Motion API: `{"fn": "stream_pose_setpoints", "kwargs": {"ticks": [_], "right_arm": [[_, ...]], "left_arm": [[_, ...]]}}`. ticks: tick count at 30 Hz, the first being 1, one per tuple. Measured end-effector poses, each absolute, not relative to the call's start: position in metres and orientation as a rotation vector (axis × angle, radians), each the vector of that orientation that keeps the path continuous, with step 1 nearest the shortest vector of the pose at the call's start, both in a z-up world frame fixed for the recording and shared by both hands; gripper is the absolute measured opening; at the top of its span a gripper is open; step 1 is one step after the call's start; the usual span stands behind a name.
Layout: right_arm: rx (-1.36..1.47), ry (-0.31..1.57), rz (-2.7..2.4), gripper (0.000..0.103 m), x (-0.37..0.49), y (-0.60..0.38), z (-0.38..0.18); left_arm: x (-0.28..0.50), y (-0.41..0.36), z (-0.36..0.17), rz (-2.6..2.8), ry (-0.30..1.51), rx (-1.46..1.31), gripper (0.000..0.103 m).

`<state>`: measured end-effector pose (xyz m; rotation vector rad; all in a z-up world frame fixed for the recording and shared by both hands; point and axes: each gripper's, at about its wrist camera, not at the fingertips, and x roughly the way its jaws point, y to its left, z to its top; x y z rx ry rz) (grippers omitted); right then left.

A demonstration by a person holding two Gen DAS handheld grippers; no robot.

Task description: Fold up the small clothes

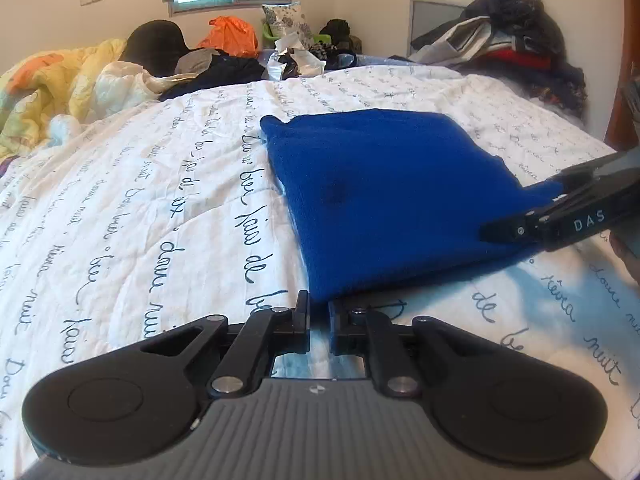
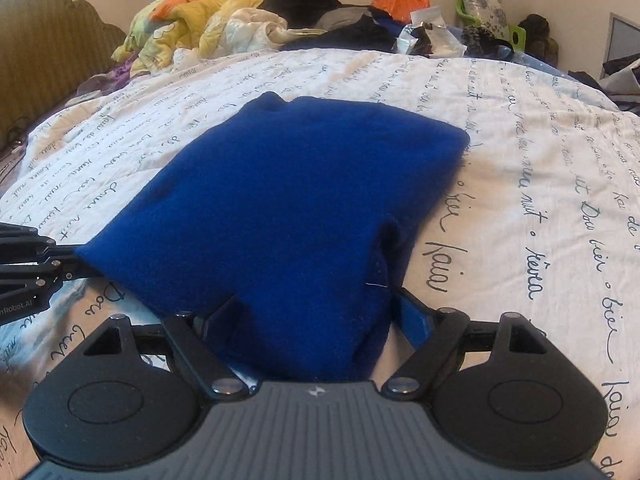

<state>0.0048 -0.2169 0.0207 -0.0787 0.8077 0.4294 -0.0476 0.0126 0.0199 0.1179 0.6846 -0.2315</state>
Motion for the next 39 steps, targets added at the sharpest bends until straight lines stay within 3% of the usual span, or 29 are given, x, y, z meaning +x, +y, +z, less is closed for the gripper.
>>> {"fn": "stream_pose_setpoints", "kwargs": {"ticks": [2,4,5,6,7,10,13,16,21,25,27,28,30,34,39], "right_arm": [[-0.021,0.862,0.425,0.084,0.009,-0.223,0.029],[0.144,0.850,0.437,0.084,0.008,-0.241,0.043],[0.217,0.813,0.441,0.084,0.008,-0.250,0.050],[0.259,0.778,0.430,0.084,0.012,-0.255,0.057],[0.269,0.748,0.419,0.084,0.018,-0.256,0.063],[0.239,0.717,0.426,0.084,0.055,-0.240,0.072],[0.163,0.776,0.457,0.084,0.102,-0.213,0.060],[-0.026,0.799,0.389,0.084,0.120,-0.205,0.029],[0.005,0.891,0.381,0.084,0.132,-0.217,0.042],[0.042,0.813,0.358,0.085,0.144,-0.216,0.061],[0.013,0.899,0.329,0.086,0.162,-0.214,0.042],[-0.007,0.924,0.320,0.091,0.166,-0.215,0.027],[-0.018,0.839,0.340,0.095,0.159,-0.220,0.018],[-0.024,0.873,0.249,0.095,0.150,-0.211,0.030],[-0.035,0.691,0.350,0.096,0.078,-0.195,0.061]], "left_arm": [[-0.057,0.018,0.030,-0.258,0.682,0.100,0.019],[-0.067,0.024,0.045,-0.283,0.643,0.061,0.035],[-0.069,0.024,0.053,-0.300,0.616,0.044,0.052],[-0.068,0.022,0.058,-0.315,0.593,0.034,0.061],[-0.064,0.015,0.062,-0.336,0.567,0.032,0.062],[-0.033,-0.013,0.050,-0.388,0.571,0.067,0.062],[0.000,-0.030,0.017,-0.371,0.695,0.094,0.058],[-0.003,-0.020,0.008,-0.379,0.645,0.089,0.058],[-0.003,-0.019,0.004,-0.370,0.627,0.086,0.059],[-0.003,-0.024,0.003,-0.349,0.618,0.088,0.061],[-0.001,-0.022,0.004,-0.352,0.618,0.084,0.061],[-0.002,-0.022,0.004,-0.352,0.616,0.083,0.061],[-0.003,-0.021,0.004,-0.352,0.615,0.082,0.061],[-0.007,-0.021,0.003,-0.350,0.612,0.081,0.061],[-0.010,-0.022,0.003,-0.354,0.610,0.080,0.061]]}}
